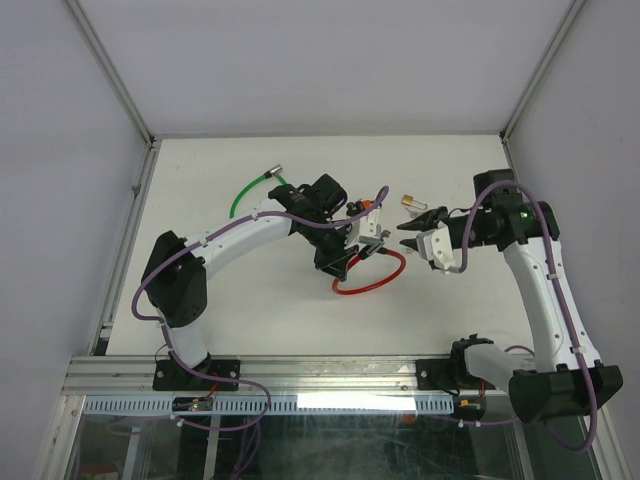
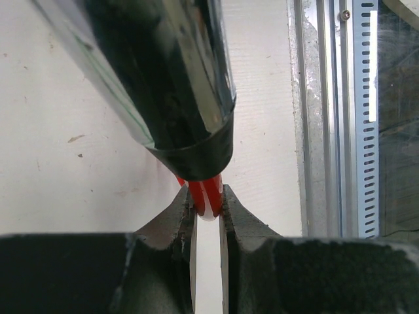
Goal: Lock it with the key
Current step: Lock the lock.
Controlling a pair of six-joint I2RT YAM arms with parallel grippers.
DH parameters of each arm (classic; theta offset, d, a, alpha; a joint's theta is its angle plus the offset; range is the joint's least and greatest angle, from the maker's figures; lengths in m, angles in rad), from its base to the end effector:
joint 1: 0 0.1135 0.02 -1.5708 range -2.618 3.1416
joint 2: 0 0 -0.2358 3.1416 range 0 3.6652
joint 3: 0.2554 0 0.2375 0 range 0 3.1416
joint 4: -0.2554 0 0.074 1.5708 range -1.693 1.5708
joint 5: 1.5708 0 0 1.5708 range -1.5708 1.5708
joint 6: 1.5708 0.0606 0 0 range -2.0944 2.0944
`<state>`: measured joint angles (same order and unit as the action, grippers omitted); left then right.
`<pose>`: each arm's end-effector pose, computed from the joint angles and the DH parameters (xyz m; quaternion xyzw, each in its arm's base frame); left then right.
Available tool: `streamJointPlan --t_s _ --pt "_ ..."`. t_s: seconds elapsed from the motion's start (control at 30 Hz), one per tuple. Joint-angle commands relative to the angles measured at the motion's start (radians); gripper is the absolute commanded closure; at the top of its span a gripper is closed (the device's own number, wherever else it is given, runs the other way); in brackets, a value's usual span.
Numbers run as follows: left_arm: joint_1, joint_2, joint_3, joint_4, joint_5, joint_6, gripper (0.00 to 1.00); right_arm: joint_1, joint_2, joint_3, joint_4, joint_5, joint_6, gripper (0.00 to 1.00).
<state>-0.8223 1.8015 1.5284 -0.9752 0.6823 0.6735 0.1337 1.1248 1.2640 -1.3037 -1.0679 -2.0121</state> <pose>0.2100 -0.2823 0.2241 0.6720 0.6454 -0.3406 0.1263 0.1697 0.0764 0.3227 -0.7898 0.3124 0.1541 0.5049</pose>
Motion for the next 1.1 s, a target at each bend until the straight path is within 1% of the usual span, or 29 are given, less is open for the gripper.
streamJointPlan --t_s 0.0,0.1,0.2,0.33,0.37,0.43,0.53,0.67,0.83,0.9,1.07 --pt "0.009 -0.005 0.035 0.051 0.027 0.037 1.00 -0.019 -0.065 0.069 -0.012 -0.035 0.183 0.63" --pt "0.009 -0.003 0.035 0.050 0.028 0.037 1.00 -0.034 -0.071 0.085 -0.004 -0.087 0.330 0.60" --pt "0.008 -0.005 0.032 0.051 0.029 0.038 1.00 -0.043 -0.052 0.082 0.052 -0.143 0.514 0.56" --pt "0.008 -0.008 0.030 0.052 0.028 0.037 1.00 -0.072 0.027 0.090 0.074 -0.199 0.604 0.54" --pt "0.007 -0.010 0.029 0.052 0.028 0.037 1.00 -0.077 0.059 0.108 0.050 -0.216 0.597 0.53" --pt "0.005 -0.011 0.029 0.053 0.028 0.039 1.00 -0.086 0.126 0.154 -0.055 -0.243 0.509 0.53" --pt "0.005 -0.012 0.027 0.052 0.025 0.038 1.00 -0.085 0.229 0.238 -0.213 -0.266 0.403 0.47" --pt "0.005 -0.011 0.025 0.053 0.022 0.035 1.00 -0.081 0.306 0.290 -0.228 -0.253 0.454 0.45" --pt "0.004 -0.008 0.026 0.057 0.019 0.034 1.00 -0.040 0.336 0.280 -0.228 -0.234 0.487 0.44" --pt "0.005 -0.006 0.024 0.056 0.017 0.032 1.00 -0.025 0.340 0.273 -0.227 -0.220 0.487 0.46" --pt "0.004 -0.006 0.027 0.056 0.017 0.032 1.00 -0.010 0.359 0.269 -0.228 -0.200 0.495 0.55"
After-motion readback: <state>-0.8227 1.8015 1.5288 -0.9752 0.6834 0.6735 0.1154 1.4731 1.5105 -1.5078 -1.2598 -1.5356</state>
